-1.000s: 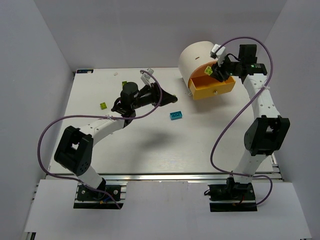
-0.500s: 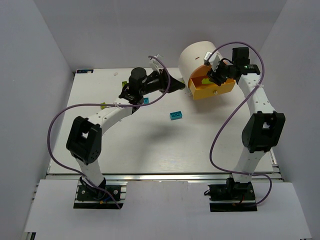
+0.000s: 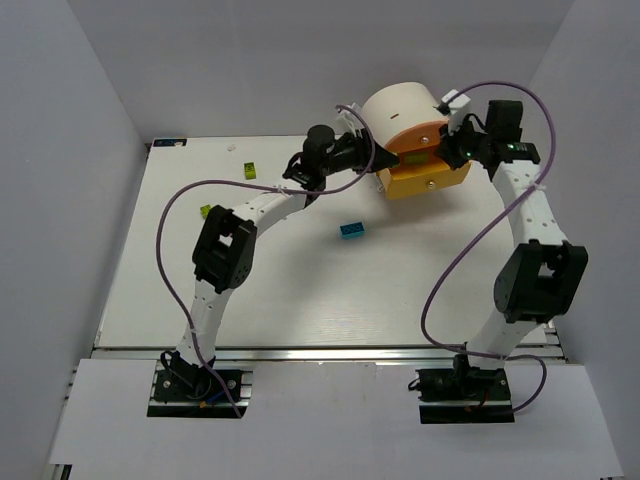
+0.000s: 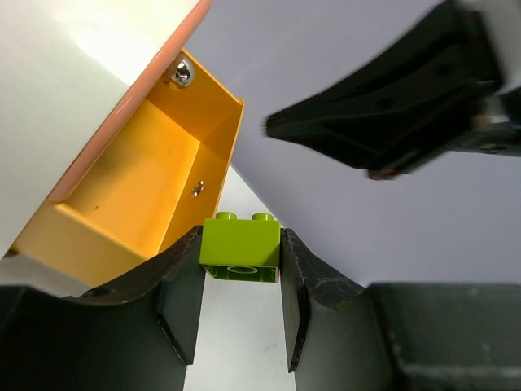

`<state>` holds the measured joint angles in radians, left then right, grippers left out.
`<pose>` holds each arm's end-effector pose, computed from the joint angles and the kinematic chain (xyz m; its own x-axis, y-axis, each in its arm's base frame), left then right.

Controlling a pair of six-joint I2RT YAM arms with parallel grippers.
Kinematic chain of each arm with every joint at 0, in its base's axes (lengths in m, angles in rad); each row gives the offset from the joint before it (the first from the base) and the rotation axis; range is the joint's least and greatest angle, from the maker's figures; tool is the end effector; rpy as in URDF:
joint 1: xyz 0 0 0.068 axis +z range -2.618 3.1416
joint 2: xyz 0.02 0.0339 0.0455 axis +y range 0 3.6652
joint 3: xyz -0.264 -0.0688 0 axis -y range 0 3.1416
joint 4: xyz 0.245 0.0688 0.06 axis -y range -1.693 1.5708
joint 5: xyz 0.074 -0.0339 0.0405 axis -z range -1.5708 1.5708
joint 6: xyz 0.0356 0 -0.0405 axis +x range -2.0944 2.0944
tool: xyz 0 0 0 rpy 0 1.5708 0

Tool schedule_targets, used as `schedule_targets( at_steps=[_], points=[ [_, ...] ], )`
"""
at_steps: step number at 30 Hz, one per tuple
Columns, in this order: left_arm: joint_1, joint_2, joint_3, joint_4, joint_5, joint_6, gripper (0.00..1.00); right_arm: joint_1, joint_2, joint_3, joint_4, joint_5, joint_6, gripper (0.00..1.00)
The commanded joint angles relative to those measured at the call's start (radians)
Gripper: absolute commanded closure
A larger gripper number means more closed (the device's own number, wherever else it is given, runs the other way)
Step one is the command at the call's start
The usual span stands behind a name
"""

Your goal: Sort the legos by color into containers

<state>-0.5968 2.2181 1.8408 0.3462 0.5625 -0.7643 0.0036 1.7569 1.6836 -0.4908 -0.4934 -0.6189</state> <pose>0.4303 -0.3153 0.2864 -0.6527 -0.2643 -0.7100 0.6437 0.3009 -0.7037 0.4066 0.0183 0.3585 -0.2015 -0.5117 -0.8352 -0.6388 0.7151 -0.2840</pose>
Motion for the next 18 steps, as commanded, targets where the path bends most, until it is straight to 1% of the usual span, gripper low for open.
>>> schedule_targets(
  at_steps=[1,2,5,7,9,10,12,13,14,15,16,17,18],
  points=[
    [-0.028,0.028,0.086,0.053,-0.053,-0.03,0.88,-0.057,-0.131,-0.065,0.122,-0.056,0.255,1.0],
    [-0.037,0.04,0.092,0.066,-0.065,-0.044,0.88,-0.06,-0.172,-0.129,0.142,-0.079,0.274,1.0],
    [-0.055,0.093,0.136,0.066,-0.125,-0.047,0.86,-0.083,-0.23,-0.231,0.189,-0.131,0.327,1.0],
    [-0.064,0.121,0.159,0.051,-0.169,-0.044,0.83,-0.097,-0.267,-0.262,0.196,-0.178,0.347,1.0],
    [-0.074,0.137,0.19,0.024,-0.206,-0.038,0.77,-0.105,-0.298,-0.301,0.193,-0.201,0.357,0.99],
    [-0.083,0.147,0.196,0.017,-0.22,-0.038,0.7,-0.108,-0.309,-0.315,0.198,-0.221,0.36,0.98],
    [-0.083,0.155,0.216,-0.005,-0.263,-0.032,0.58,-0.114,-0.332,-0.352,0.198,-0.24,0.367,0.94],
    [-0.092,0.161,0.227,-0.013,-0.272,-0.029,0.47,-0.114,-0.336,-0.364,0.199,-0.253,0.367,0.92],
    [-0.092,0.164,0.235,-0.019,-0.28,-0.029,0.42,-0.117,-0.347,-0.375,0.198,-0.261,0.369,0.85],
    [-0.092,0.166,0.244,-0.026,-0.282,-0.029,0.37,-0.117,-0.353,-0.392,0.198,-0.267,0.369,0.82],
    [-0.092,0.163,0.245,-0.026,-0.282,-0.029,0.34,-0.119,-0.358,-0.4,0.196,-0.278,0.37,0.78],
    [-0.092,0.161,0.247,-0.027,-0.283,-0.027,0.31,-0.122,-0.365,-0.407,0.196,-0.284,0.373,0.72],
    [-0.092,0.158,0.247,-0.027,-0.286,-0.026,0.29,-0.12,-0.37,-0.42,0.198,-0.29,0.374,0.7]
  ],
)
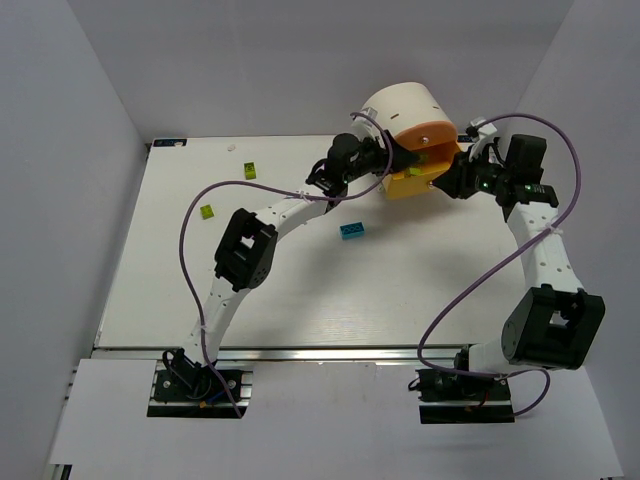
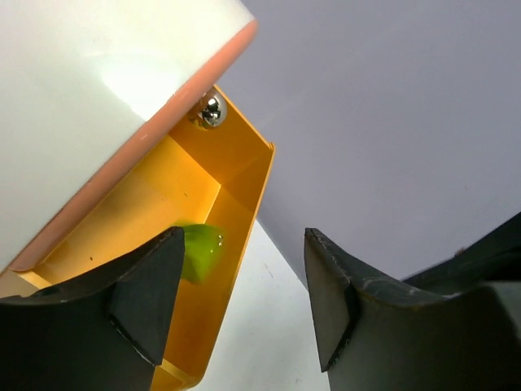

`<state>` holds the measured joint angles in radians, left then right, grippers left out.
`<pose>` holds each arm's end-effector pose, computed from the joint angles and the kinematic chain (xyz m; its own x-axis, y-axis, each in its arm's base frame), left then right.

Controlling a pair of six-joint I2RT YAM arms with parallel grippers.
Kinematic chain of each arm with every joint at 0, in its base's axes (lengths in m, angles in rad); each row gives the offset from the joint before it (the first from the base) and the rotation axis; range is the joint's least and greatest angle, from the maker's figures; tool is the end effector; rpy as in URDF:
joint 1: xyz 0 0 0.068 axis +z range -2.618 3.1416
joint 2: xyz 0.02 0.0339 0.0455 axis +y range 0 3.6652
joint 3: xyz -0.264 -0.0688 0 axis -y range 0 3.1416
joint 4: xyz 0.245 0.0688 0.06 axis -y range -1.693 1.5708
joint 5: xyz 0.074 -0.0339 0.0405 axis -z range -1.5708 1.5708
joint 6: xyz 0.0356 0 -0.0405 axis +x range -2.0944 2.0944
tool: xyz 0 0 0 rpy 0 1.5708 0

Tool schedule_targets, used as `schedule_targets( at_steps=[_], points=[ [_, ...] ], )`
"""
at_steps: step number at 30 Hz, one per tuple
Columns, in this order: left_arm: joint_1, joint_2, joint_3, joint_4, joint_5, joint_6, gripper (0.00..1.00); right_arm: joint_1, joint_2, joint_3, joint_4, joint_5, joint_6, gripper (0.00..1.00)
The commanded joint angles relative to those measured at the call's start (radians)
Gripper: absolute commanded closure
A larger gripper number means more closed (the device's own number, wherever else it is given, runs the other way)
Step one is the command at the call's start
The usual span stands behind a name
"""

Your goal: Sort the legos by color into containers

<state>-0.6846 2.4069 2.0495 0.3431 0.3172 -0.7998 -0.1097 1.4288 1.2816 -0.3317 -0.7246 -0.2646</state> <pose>0.4378 -0.3717 0.2594 -0.6119 -0.3801 -0.6936 0.5791 0.3820 -0.7203 0.3238 -0.0119 0.3519 -0.3106 -0.1628 -0.9365 -0.6050 0.7937 0.0627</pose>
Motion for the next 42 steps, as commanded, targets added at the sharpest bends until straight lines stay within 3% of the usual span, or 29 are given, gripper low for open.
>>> schedule_targets(
  at_steps=[1,5,7,8,9,10,11,12,14,18,20,21,22,23,24,25,26,29,36,42],
  points=[
    [-0.004,-0.038,0.038,-0.024,-0.041,0.01,0.29,-0.008,-0.045,-0.024,0.039,-0.071,0.022,0.67],
    [-0.004,-0.072,0.037,-0.013,-0.055,0.005,0.3,-0.016,-0.067,-0.05,0.057,-0.111,0.042,0.67],
    [-0.004,-0.097,0.029,-0.013,-0.061,0.007,0.34,-0.016,-0.074,-0.059,0.062,-0.145,0.047,0.73],
    [0.009,-0.135,0.02,-0.016,-0.063,0.011,0.39,-0.019,-0.082,-0.061,0.062,-0.156,0.047,0.77],
    [0.01,-0.161,0.006,-0.027,-0.063,0.011,0.57,-0.024,-0.087,-0.062,0.062,-0.168,0.044,0.82],
    [0.022,-0.19,-0.046,-0.033,-0.063,0.014,0.67,-0.022,-0.091,-0.071,0.062,-0.177,0.042,0.88],
    [0.036,-0.227,-0.084,-0.041,-0.069,0.033,0.75,-0.024,-0.103,-0.076,0.063,-0.177,0.041,1.0],
    [0.036,-0.315,-0.128,-0.064,-0.082,0.049,0.9,-0.024,-0.108,-0.08,0.062,-0.177,0.036,1.0],
    [0.071,-0.412,-0.285,-0.108,-0.13,0.1,1.0,-0.024,-0.125,-0.103,0.059,-0.165,0.021,1.0],
    [0.158,-0.621,-0.492,-0.298,-0.205,0.114,1.0,-0.024,-0.142,-0.14,0.065,-0.136,0.007,1.0],
    [0.204,-0.698,-0.566,-0.405,-0.275,0.108,1.0,-0.022,-0.145,-0.151,0.079,-0.121,0.011,0.8],
    [0.253,-0.709,-0.583,-0.496,-0.291,0.105,0.92,-0.024,-0.145,-0.156,0.079,-0.105,0.013,0.67],
    [0.278,-0.716,-0.595,-0.534,-0.302,0.103,0.68,-0.022,-0.146,-0.159,0.082,-0.102,0.016,0.39],
    [0.301,-0.709,-0.598,-0.617,-0.34,0.102,0.56,-0.022,-0.145,-0.162,0.083,-0.099,0.019,0.24],
    [0.342,-0.695,-0.588,-0.662,-0.345,0.105,0.49,-0.022,-0.146,-0.168,0.086,-0.093,0.018,0.14],
    [0.359,-0.677,-0.571,-0.706,-0.358,0.106,0.42,-0.021,-0.149,-0.169,0.088,-0.084,0.018,0.11],
    [0.375,-0.63,-0.549,-0.749,-0.375,0.106,0.3,-0.019,-0.151,-0.172,0.091,-0.082,0.018,0.11],
    [0.395,-0.521,-0.441,-0.896,-0.449,0.142,0.25,-0.021,-0.156,-0.176,0.091,-0.056,0.031,0.11],
    [0.404,-0.255,-0.094,-1.062,-0.694,0.209,0.21,-0.024,-0.177,-0.192,0.088,-0.001,0.047,0.11],
    [0.414,-0.098,0.029,-1.095,-0.788,0.255,0.21,-0.024,-0.191,-0.206,0.089,0.027,0.05,0.11]
  ],
)
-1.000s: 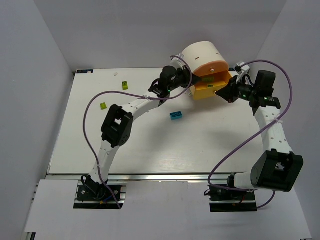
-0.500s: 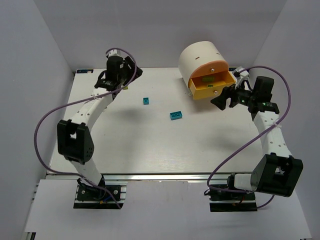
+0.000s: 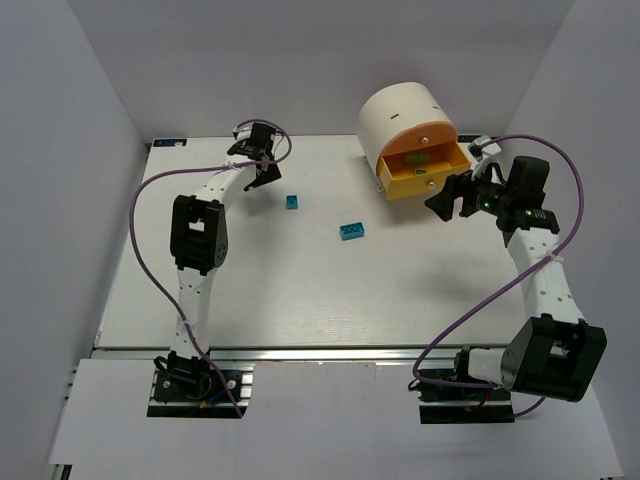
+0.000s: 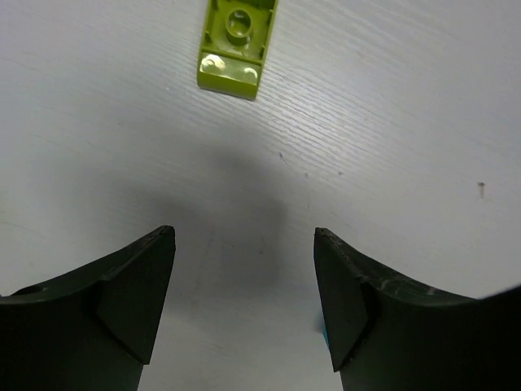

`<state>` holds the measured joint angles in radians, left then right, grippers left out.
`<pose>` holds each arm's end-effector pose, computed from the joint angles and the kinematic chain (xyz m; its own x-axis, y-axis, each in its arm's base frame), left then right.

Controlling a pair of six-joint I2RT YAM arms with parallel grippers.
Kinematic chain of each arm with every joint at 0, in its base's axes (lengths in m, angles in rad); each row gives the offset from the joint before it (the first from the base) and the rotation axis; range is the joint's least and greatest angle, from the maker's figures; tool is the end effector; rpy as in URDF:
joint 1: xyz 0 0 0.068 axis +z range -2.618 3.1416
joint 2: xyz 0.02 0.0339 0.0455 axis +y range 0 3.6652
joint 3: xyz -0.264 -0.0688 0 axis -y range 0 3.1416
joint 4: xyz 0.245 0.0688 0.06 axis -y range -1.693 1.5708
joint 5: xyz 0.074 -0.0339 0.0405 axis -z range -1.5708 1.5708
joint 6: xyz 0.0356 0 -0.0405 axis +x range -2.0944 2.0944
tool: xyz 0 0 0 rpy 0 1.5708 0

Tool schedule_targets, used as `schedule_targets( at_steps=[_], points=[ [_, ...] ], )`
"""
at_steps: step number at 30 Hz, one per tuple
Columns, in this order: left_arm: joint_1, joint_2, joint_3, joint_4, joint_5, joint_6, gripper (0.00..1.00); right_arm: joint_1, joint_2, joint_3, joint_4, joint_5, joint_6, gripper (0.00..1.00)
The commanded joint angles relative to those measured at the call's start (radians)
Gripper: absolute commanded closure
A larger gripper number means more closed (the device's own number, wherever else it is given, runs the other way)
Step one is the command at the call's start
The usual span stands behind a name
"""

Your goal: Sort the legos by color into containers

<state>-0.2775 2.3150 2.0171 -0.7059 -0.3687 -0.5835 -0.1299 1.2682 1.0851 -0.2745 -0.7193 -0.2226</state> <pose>0.4923 -0.1269 0.2027 -0.7152 -0.3306 -0.6157 -0.3891 0.9202 -0.0422 0.2842 -0.0135 0.3354 -0.3194 -0.1258 -0.9392 -0.5733 0.8148 0.0858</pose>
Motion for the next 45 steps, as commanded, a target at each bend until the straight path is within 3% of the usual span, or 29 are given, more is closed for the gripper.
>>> schedule_targets(
  at_steps=[1,9,29,32,35,36,39,45],
  points=[
    [0.008,0.004,0.066,-0.035,-0.113,0.04,0.21,-0.002,-0.03,-0.011,0.032,0.023,0.008,0.11],
    [0.038,0.145,0.219,-0.024,-0.121,0.094,0.25,-0.004,-0.01,-0.01,0.035,0.023,0.015,0.11],
    [0.107,0.239,0.264,0.244,0.013,0.243,0.43,-0.002,0.053,0.062,-0.015,0.018,-0.017,0.11],
    [0.107,0.242,0.259,0.272,0.043,0.243,0.54,-0.002,0.046,0.061,-0.022,0.012,-0.024,0.11],
    [0.107,0.228,0.24,0.305,0.095,0.249,0.71,0.001,0.04,0.058,-0.028,0.003,-0.027,0.12],
    [0.107,0.21,0.214,0.316,0.126,0.254,0.84,0.0,0.036,0.056,-0.025,-0.005,-0.029,0.12],
    [0.107,0.143,0.154,0.364,0.19,0.26,1.0,0.001,0.033,0.058,-0.023,-0.022,-0.027,0.13],
    [0.086,-0.144,-0.252,0.655,0.42,0.205,1.0,0.003,0.02,0.059,0.004,-0.003,-0.015,0.24]
  ],
)
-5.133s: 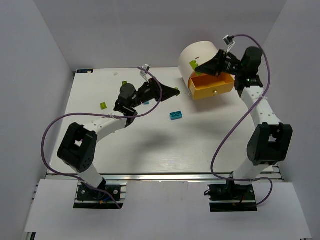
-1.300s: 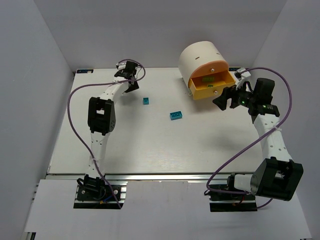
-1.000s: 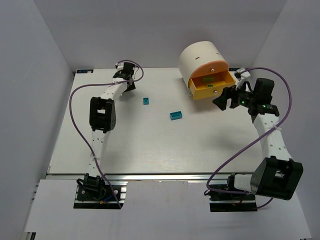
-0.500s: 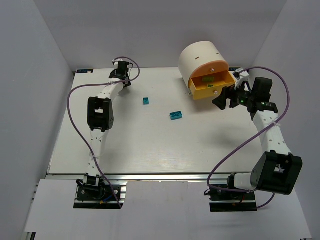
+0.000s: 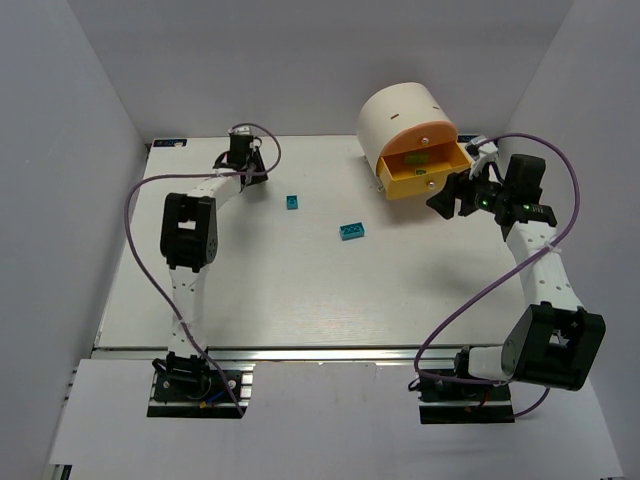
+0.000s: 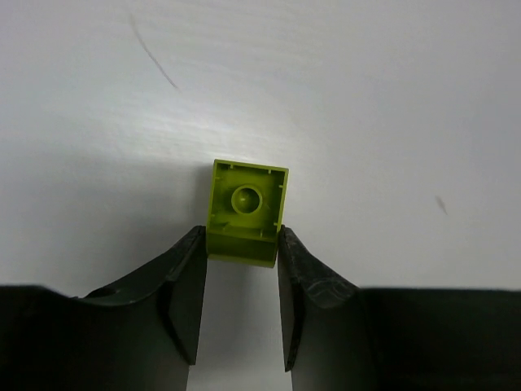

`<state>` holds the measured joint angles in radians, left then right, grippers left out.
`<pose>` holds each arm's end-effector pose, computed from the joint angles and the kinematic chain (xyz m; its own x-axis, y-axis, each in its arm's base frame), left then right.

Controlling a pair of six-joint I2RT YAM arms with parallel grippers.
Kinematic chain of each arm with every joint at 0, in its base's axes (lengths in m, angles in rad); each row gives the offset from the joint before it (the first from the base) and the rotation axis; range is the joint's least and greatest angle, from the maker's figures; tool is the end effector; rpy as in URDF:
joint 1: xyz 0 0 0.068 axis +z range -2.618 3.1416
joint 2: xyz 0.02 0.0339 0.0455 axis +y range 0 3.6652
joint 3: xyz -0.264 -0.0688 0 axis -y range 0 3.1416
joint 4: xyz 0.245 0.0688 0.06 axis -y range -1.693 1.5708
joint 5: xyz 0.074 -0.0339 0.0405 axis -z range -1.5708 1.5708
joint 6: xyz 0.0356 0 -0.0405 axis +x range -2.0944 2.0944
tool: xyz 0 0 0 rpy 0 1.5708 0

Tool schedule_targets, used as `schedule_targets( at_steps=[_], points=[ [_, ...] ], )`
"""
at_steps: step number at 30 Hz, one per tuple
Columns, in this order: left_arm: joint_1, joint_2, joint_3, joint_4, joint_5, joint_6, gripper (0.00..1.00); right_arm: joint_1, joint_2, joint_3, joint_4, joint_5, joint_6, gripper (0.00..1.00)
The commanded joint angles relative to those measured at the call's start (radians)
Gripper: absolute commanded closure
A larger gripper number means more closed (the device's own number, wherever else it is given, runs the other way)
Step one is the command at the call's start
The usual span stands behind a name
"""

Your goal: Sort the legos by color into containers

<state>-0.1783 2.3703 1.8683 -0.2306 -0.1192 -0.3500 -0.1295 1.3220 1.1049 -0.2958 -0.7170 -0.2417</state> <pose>0.5265 -0.0906 0.1591 -0.6488 -0.2290 -0.7256 -0.1420 0.9733 -0.1802 0.2956 -0.0149 0.3257 -0.3599 -0.1351 -0.9232 -0.5732 0.8127 0.1045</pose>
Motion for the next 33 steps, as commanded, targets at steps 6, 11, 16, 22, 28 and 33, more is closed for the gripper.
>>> schedule_targets(
  at_steps=[6,11,16,22,28,33],
  points=[
    [-0.073,-0.522,-0.414,0.434,0.525,-0.153,1.0,-0.002,-0.107,-0.003,0.173,0.2,0.099,1.0],
    [-0.141,-0.654,-0.454,0.441,0.688,-0.214,1.0,-0.004,-0.136,-0.042,0.257,0.261,0.214,1.0],
    [-0.272,-0.663,-0.411,0.467,0.74,-0.25,1.0,-0.004,-0.127,-0.013,0.251,0.258,0.258,1.0],
    [-0.386,-0.542,-0.216,0.4,0.707,-0.187,1.0,-0.007,-0.144,-0.007,0.236,0.254,0.256,1.0],
    [-0.455,-0.347,-0.004,0.393,0.589,-0.121,1.0,-0.007,-0.176,-0.027,0.228,0.243,0.246,1.0],
    [-0.501,-0.192,0.181,0.343,0.509,-0.089,1.0,-0.009,-0.204,-0.042,0.228,0.255,0.209,1.0]
  ],
)
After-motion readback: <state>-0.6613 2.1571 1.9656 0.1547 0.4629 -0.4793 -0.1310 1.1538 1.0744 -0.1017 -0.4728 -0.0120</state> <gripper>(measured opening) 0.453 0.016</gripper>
